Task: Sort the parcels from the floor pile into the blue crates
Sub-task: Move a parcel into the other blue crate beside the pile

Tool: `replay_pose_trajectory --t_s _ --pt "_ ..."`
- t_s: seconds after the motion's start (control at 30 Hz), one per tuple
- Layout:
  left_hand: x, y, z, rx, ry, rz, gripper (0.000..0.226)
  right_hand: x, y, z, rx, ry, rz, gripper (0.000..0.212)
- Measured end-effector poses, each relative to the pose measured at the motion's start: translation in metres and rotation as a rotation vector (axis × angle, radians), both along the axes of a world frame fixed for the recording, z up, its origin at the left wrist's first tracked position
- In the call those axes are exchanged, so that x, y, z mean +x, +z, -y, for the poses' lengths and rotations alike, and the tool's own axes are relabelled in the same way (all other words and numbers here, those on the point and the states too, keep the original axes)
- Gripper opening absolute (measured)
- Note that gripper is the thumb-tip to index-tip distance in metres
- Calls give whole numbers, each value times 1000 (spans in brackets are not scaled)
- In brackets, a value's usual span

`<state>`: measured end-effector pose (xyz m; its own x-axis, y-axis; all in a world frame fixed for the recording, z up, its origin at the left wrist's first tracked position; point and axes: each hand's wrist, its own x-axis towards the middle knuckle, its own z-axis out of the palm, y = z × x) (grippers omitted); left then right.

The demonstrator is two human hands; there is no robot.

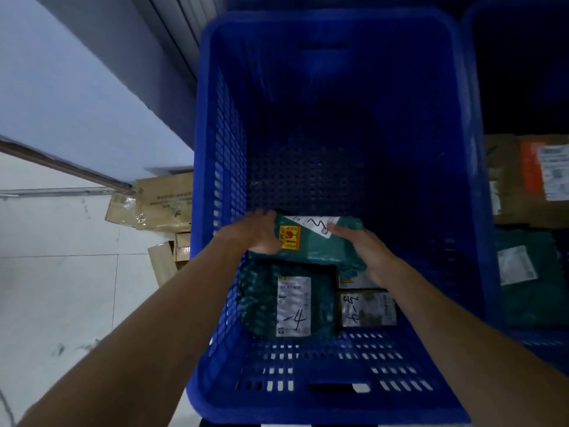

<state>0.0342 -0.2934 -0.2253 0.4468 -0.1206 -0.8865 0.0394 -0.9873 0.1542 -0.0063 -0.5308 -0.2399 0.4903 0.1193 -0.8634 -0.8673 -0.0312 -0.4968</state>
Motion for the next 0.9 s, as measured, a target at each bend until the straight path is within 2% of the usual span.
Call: replay_pose_trajectory --t_s 0.13,0.23,0.3,0.5,0.63,0.73,0.8,0.9 --pt "3 -37 -4 42 98 -34 86 0 -46 -11 -45 150 27 61" --pt "-2 -57 -2 98 33 -24 91 0 -69 -17 -92 159 73 66" --pt "-4 -63 1 120 -6 -14 98 1 -77 -21 -155 208 127 60" --pt "4 -68 1 66 5 -99 121 -2 -78 -26 -330 390 153 66" --pt "-3 -74 2 22 15 -37 116 -2 -74 -24 -367 461 150 63" --pt "-10 -74 2 20 -14 -31 116 1 -67 -16 -361 574 175 79" --pt "-11 -73 1 13 -15 -39 118 3 -65 -12 -380 662 188 83" --pt "-7 -69 0 -25 43 -68 114 4 -66 -10 -367 594 165 75"
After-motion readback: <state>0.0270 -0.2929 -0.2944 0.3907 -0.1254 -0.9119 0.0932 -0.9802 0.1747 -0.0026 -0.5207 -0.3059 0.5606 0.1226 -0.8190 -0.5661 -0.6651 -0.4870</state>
